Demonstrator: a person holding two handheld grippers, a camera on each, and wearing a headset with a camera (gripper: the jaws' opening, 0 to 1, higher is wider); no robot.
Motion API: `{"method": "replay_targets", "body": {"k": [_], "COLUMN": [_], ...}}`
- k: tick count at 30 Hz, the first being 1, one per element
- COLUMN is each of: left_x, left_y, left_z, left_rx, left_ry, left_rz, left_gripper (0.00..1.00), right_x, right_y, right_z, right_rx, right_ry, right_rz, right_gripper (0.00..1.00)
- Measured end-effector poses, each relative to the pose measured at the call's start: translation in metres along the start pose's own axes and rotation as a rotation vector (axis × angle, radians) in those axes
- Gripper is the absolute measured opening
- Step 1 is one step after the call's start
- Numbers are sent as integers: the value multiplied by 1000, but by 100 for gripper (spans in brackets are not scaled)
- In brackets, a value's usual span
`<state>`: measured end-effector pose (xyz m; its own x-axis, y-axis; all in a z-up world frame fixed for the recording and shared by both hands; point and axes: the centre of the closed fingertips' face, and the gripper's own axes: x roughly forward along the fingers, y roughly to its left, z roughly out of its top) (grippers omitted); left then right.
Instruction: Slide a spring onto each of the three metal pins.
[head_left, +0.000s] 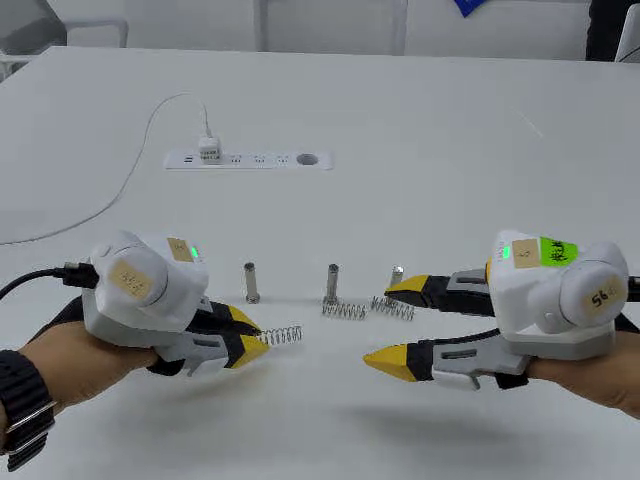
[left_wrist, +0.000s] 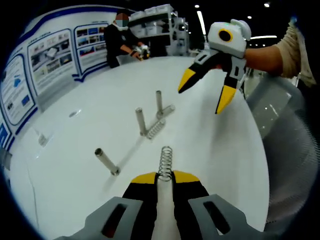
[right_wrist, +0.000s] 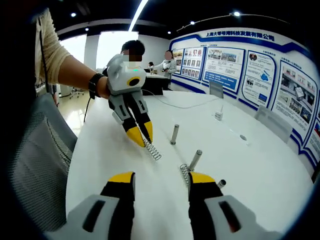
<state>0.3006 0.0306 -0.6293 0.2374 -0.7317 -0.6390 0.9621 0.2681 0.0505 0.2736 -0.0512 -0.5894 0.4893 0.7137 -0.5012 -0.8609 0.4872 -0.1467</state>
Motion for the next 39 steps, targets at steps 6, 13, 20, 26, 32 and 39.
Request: {"method": "replay_targets", "body": {"k": [6,13,20,26,32,39], "left_x": [-1,1,1,3,3,3], "left_y": [-10,-20,-28,-34,-40,-41], "left_z": [6,14,19,22,30,35], "left_rx": [23,50,68,94,111,112], "left_ry": [2,3,6,14,10,2], "left_rz": [-23,-45,-65,-85,-101,-107], "left_gripper": [10,10,10,10,10,10], "right_x": [11,25,35,38,41,42], "right_y": [7,20,25,27,29,28], "right_z": [1,4,0,-2,-4,-5], "right_rx": [-29,-90,-143,-173,-196,-218], "right_ry": [27,57,92,107,123,133], "right_rz": [34,85,102,118,129,120], "right_gripper": [34,32,27,24,20,13]}}
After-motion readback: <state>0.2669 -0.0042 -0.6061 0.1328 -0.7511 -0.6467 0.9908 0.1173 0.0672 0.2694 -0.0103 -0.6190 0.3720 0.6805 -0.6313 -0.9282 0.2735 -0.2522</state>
